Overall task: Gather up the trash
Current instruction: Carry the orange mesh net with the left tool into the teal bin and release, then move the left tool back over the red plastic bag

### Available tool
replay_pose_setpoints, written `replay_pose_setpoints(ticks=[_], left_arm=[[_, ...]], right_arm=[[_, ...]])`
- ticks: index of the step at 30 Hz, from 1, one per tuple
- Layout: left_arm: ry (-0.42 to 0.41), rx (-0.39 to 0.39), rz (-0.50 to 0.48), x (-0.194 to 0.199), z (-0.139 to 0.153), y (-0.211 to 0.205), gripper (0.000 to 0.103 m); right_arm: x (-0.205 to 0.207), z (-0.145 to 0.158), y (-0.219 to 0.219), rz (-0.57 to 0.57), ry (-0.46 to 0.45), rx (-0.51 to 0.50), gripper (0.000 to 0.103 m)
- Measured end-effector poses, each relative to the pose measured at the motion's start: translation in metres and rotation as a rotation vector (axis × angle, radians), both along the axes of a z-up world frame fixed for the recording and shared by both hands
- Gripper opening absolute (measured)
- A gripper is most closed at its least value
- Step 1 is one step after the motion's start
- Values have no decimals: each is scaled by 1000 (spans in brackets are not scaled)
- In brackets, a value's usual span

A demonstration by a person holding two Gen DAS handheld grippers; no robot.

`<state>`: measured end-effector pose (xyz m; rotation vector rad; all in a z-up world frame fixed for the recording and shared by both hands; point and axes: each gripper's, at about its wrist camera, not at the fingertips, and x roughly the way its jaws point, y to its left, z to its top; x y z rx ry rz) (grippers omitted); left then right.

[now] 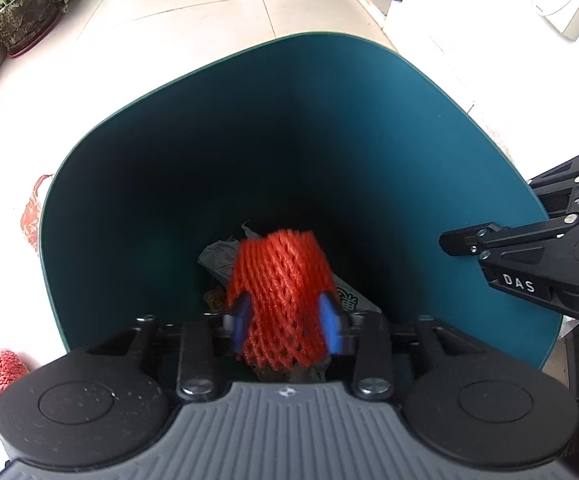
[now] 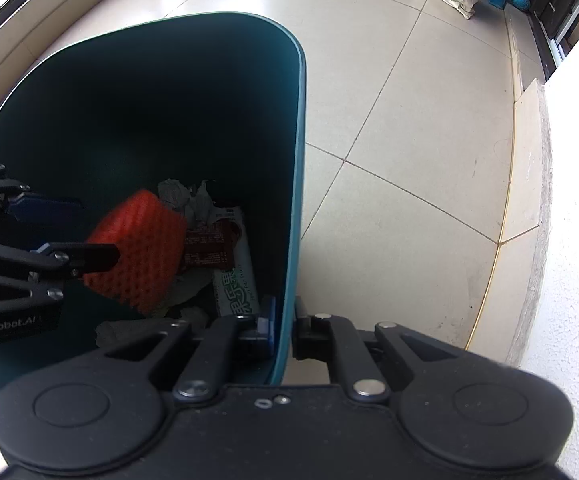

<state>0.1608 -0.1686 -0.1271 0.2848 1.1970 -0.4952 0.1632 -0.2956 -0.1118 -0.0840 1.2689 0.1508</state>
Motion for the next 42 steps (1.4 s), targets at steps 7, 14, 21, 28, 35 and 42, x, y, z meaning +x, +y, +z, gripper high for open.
replay_pose_setpoints(ticks=[7, 14, 21, 28, 35, 42], left_arm=[[-59, -21, 21, -5, 13, 5, 66], [-137, -34, 35, -11, 34, 13, 68], [-190, -64, 67, -10, 54, 30, 80], [-229, -121, 110, -2, 76, 58, 82], [-272, -147, 187, 22, 92, 97, 83], [-252, -191, 321, 62, 84, 151, 83]], right_arm=[[0, 0, 1, 2, 0, -4, 7], [0, 0, 1, 3, 0, -4, 8], [0, 0, 1, 5, -1, -6, 8], [0, -1, 1, -3, 5, 2, 10], [0, 0, 1, 2, 5, 1, 10], [3, 1, -7, -12, 17, 29, 10]])
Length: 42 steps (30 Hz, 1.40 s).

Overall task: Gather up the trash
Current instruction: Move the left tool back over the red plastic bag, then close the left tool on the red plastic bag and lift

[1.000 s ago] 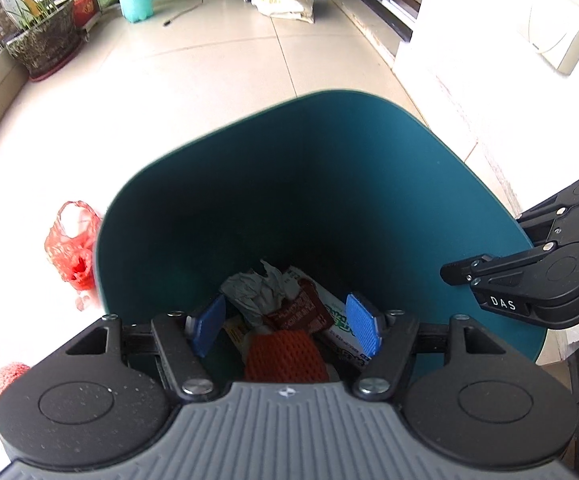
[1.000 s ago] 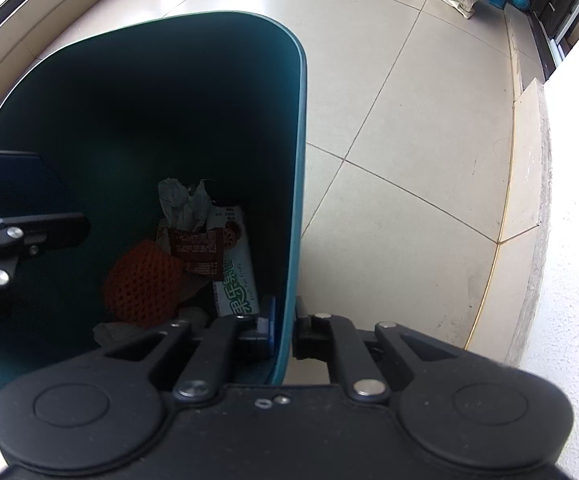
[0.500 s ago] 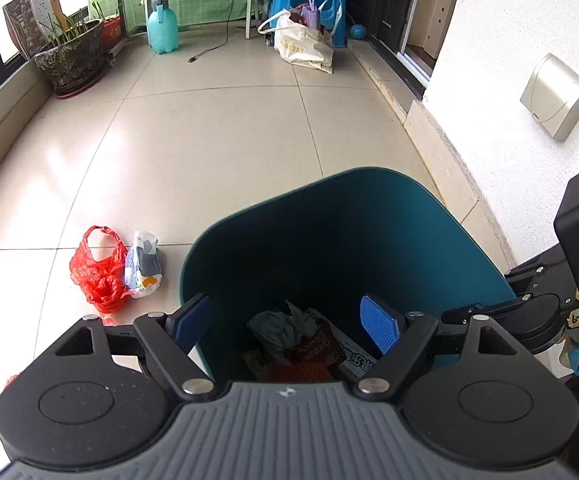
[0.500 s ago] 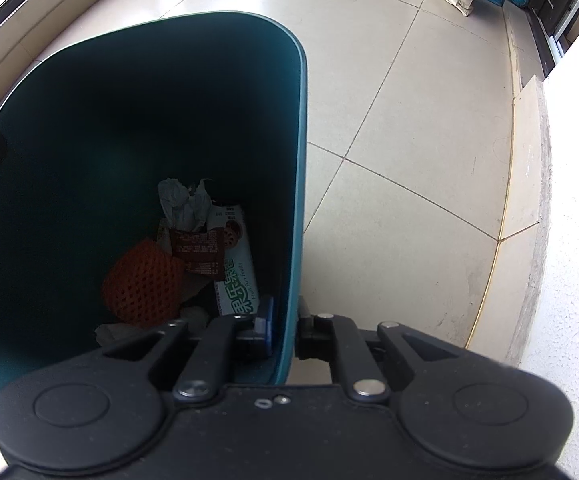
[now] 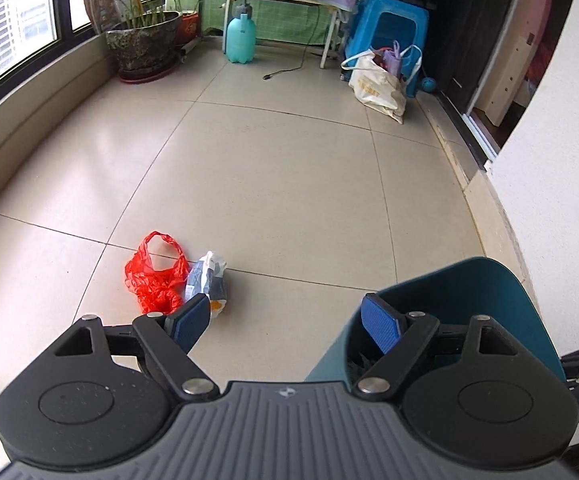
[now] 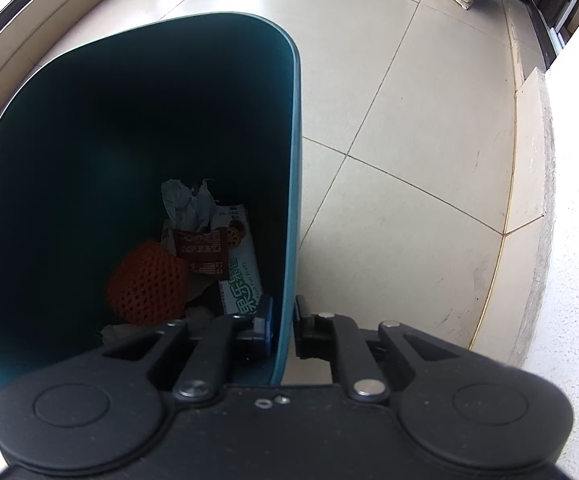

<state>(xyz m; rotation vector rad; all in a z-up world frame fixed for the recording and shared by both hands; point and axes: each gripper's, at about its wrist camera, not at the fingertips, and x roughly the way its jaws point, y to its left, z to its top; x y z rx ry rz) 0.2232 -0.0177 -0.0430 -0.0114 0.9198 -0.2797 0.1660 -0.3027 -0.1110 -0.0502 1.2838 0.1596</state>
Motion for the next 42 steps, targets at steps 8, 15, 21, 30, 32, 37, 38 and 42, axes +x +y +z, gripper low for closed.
replay_pose_setpoints(ticks=[8, 15, 21, 30, 32, 37, 38, 42], left_arm=[[-16, 76, 79, 37, -28, 28, 83], [53, 136, 151, 92, -76, 61, 83], [177, 142, 251, 139, -141, 83, 83], [300, 141, 331, 186, -233, 98, 83], [329, 148, 339, 191, -250, 99, 83], [370, 135, 382, 193, -275, 101, 81], [369, 138, 376, 192, -277, 100, 73], [381, 149, 376, 189, -280, 98, 62]], right_arm=[[2, 0, -1, 6, 3, -3, 12], [2, -4, -1, 7, 11, 5, 12], [3, -9, -1, 17, 30, 0, 12], [9, -14, -2, 28, 59, -5, 13], [9, -14, 0, 32, 59, -11, 13], [10, -14, 1, 30, 63, -11, 11], [10, -15, 1, 30, 63, -12, 11], [9, -16, 4, 36, 62, -23, 11]])
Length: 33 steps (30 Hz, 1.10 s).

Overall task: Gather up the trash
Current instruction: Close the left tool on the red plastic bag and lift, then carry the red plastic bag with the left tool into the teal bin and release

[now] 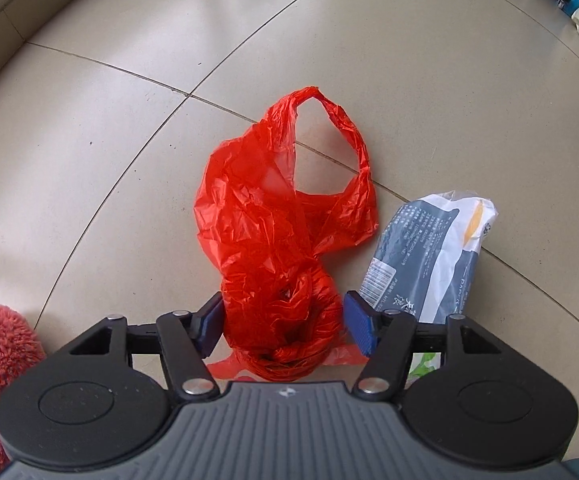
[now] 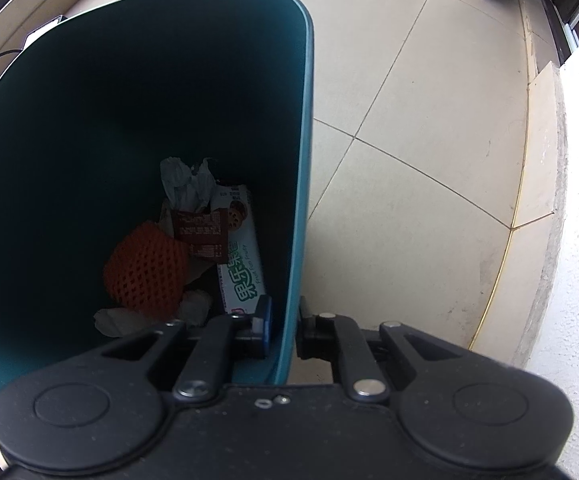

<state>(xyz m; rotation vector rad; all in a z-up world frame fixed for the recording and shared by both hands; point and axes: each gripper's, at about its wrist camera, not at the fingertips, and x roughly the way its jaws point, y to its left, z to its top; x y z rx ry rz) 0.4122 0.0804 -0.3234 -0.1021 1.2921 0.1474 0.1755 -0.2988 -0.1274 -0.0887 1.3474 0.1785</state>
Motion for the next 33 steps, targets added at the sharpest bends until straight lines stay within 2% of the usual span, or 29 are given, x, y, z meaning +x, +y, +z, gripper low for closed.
replay_pose_setpoints(ticks=[3, 5, 6, 10, 17, 24, 33], left_arm=[[-9, 14, 4, -4, 4, 1, 55], [-20, 30, 2, -7, 9, 2, 39], [-23, 36, -2, -8, 10, 1, 36], [-31, 81, -8, -15, 19, -1, 34], [-52, 102, -14, -39, 51, -1, 33], [-92, 78, -52, -71, 110, -1, 33], [-167, 57, -141, -129, 200, -18, 33]], right_arm=[[-1, 1, 1, -1, -3, 2, 11], [-1, 2, 1, -2, -7, 4, 10], [-2, 3, 0, -5, -9, 6, 9], [-4, 9, 0, -10, -26, 6, 8], [-12, 21, 1, -7, -75, -3, 6], [-20, 24, 3, -20, -100, 0, 6], [-25, 23, 7, -15, -121, -17, 5]])
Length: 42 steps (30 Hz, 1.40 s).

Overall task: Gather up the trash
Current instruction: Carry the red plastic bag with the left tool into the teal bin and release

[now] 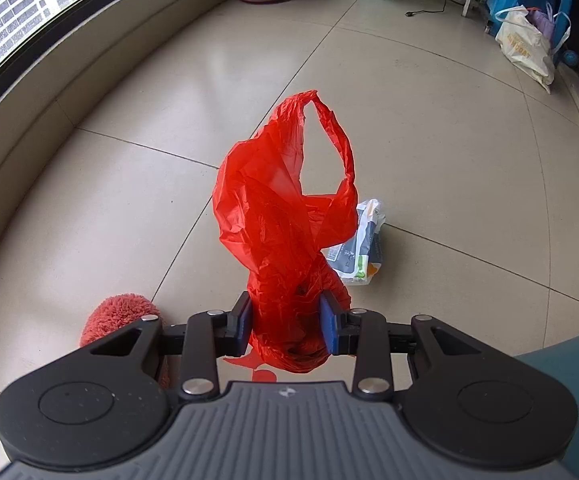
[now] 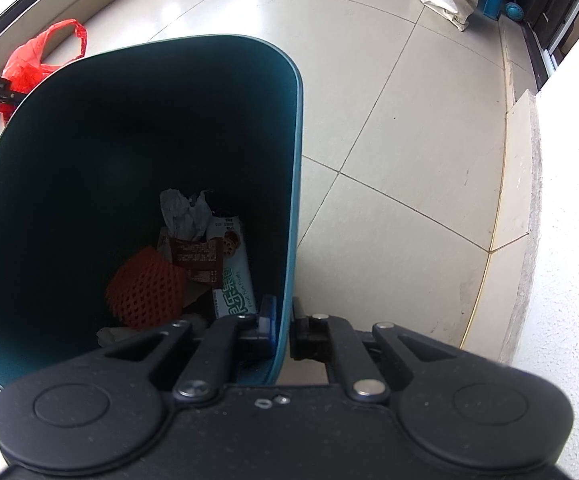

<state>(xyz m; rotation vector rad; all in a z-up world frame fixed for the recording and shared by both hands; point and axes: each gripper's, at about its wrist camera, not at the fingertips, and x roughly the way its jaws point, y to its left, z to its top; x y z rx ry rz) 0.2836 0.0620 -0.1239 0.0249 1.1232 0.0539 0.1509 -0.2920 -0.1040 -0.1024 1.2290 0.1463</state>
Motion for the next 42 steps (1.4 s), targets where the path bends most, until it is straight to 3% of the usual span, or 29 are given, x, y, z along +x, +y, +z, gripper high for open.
replay_pose_setpoints(ticks=[13, 23, 32, 38, 42], left_arm=[[-90, -35, -175, -72, 96, -62, 33], [-97, -96, -364, -117, 120, -148, 33], [35, -118, -483, -141, 80, -213, 33], [139, -49, -487, -140, 28, -242, 33], [152, 37, -501, -137, -1, -253, 34]], right_arm=[[-5, -4, 6, 0, -14, -16, 5], [-10, -1, 5, 17, -12, -10, 6], [-7, -2, 0, 16, -12, 7, 7], [-9, -1, -3, 16, -14, 13, 7], [-9, 1, -5, 17, -14, 18, 7]])
